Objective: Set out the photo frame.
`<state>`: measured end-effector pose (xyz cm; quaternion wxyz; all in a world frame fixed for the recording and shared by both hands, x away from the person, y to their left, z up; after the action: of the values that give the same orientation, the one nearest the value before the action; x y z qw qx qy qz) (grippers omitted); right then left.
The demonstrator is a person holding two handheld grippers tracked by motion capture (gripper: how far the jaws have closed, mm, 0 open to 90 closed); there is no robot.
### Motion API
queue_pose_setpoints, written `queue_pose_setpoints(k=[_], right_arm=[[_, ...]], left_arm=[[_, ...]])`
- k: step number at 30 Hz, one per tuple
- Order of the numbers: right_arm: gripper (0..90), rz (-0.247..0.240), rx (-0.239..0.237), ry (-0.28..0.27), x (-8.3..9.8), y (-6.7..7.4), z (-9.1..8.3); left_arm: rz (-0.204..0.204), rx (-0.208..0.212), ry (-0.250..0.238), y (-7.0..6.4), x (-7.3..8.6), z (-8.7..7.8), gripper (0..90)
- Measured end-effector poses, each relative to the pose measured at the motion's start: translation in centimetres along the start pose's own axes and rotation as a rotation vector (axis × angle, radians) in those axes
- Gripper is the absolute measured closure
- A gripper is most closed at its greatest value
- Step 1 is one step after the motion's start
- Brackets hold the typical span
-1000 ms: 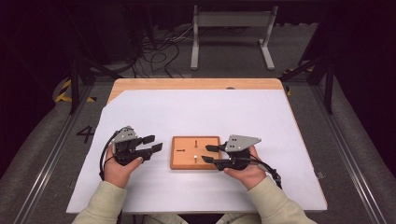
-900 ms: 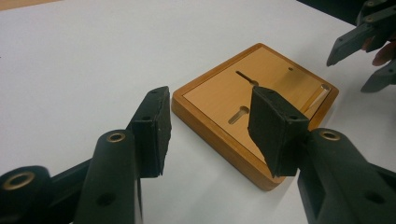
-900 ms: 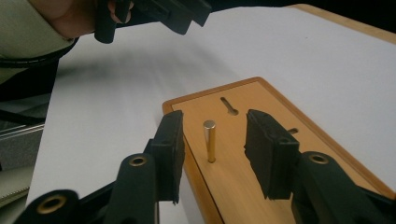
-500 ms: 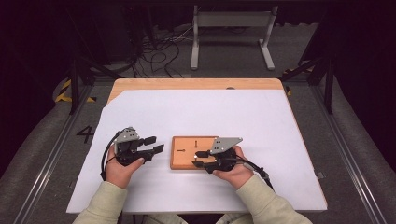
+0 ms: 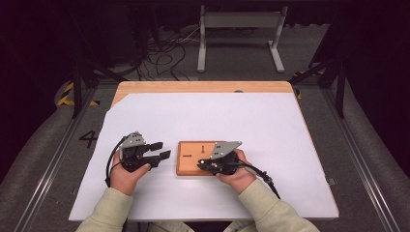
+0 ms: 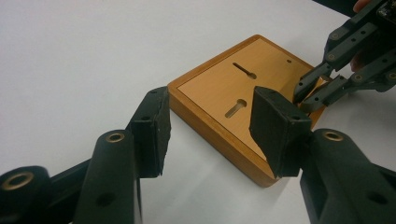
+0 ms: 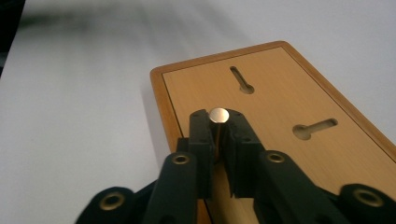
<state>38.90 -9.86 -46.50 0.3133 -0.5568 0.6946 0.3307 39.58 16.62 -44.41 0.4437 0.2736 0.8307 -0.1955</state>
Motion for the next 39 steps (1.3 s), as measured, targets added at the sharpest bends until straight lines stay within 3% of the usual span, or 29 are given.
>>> queue_pose_setpoints(k=[5,20,28,34,39], right_arm=[[84.5,-0.074,0.019,0.037,-0.1,0.2,0.0],[84.6,-0.196,0.052,0.079,-0.1,0.8,0.1],[84.7,-0.319,0.103,0.108,0.1,1.9,0.1],[84.7,-0.422,0.147,0.117,0.4,2.8,0.2],[84.6,-0.470,0.173,0.121,0.5,3.2,0.3]], left_arm=[[0.006,0.004,0.003,0.0,0.0,0.1,48.5],[0.010,-0.001,0.001,-0.1,-0.1,0.2,48.6],[0.027,-0.007,-0.004,-0.4,-0.5,0.3,47.9],[0.015,-0.007,-0.005,-0.3,-1.1,0.5,40.2],[0.016,0.000,0.023,-0.3,-1.5,1.1,35.5]])
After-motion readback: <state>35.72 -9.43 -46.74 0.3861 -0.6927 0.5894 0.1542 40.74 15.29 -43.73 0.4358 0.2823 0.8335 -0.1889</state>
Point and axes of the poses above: each handheld gripper's, and its own axes: z roughly forward along the jaws, x roughly out of its underside, y roughly to its left, the point moved 3 cm from there along z, roughly forward along the jaws, and after that the axes turned 13 degrees about -x, right-handed, at the moved point
